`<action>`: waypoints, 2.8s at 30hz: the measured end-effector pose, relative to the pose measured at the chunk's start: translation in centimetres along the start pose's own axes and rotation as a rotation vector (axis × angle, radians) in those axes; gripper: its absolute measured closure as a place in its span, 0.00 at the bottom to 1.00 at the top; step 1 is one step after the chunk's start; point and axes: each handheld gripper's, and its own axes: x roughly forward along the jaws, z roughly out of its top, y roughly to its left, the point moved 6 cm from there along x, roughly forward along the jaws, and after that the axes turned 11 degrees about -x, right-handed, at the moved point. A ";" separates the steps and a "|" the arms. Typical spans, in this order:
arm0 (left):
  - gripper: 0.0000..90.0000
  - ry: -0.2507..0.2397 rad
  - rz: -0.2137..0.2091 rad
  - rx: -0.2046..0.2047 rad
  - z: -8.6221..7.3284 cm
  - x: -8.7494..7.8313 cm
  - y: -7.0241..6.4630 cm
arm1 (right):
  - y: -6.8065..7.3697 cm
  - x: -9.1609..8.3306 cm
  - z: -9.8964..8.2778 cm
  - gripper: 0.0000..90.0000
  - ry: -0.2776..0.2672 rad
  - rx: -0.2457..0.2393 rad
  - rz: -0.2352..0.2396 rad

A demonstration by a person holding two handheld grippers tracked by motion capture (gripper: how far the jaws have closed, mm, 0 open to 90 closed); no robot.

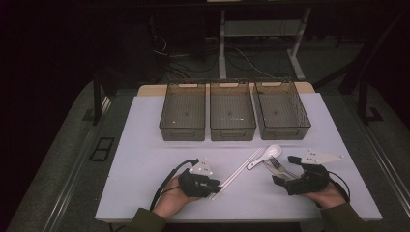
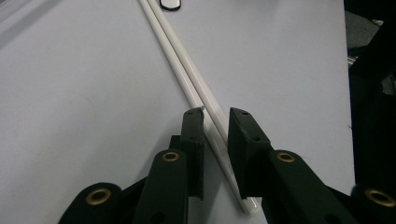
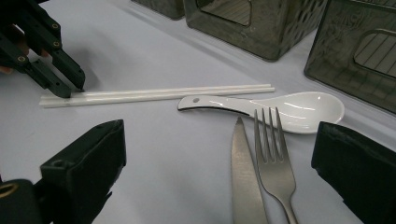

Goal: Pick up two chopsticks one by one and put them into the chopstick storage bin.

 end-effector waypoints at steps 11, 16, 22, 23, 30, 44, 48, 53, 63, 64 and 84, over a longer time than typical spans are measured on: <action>0.84 0.010 0.030 0.016 0.0 0.0 0.2 | 0.0 0.0 0.0 0.03 -0.002 0.000 -0.001; 0.84 0.016 0.050 0.023 -0.1 0.0 0.4 | 0.0 0.0 0.0 0.03 -0.002 0.000 -0.001; 0.89 0.011 0.079 0.026 0.0 -0.2 0.6 | 0.0 0.0 0.0 0.03 -0.002 0.002 -0.001; 0.89 0.016 0.086 0.035 0.0 -0.3 0.6 | 0.0 0.0 0.0 0.03 -0.003 0.002 -0.001; 0.90 0.017 0.114 0.044 0.1 -0.4 0.9 | 0.0 0.0 0.0 0.03 -0.003 0.002 0.000; 0.91 0.014 0.179 0.007 -0.1 -1.6 3.1 | 0.0 -0.1 0.0 0.03 -0.004 0.001 -0.001; 0.91 0.016 0.180 0.008 -0.1 -1.6 3.1 | 0.0 -0.1 0.1 0.03 -0.004 0.002 0.000; 0.85 -0.024 0.148 -0.021 0.3 -2.0 3.1 | 0.0 -0.1 0.1 0.03 -0.005 0.002 0.000; 0.67 -0.096 0.085 -0.069 2.0 -2.9 3.2 | 0.0 0.0 0.0 0.03 -0.003 0.007 0.002; 0.66 -0.099 0.079 -0.074 2.3 -2.8 3.3 | 0.0 0.0 0.0 0.03 -0.003 0.007 0.002; 0.69 -0.099 0.071 -0.062 6.7 1.0 3.8 | -0.2 -0.1 0.0 0.03 -0.001 0.016 -0.003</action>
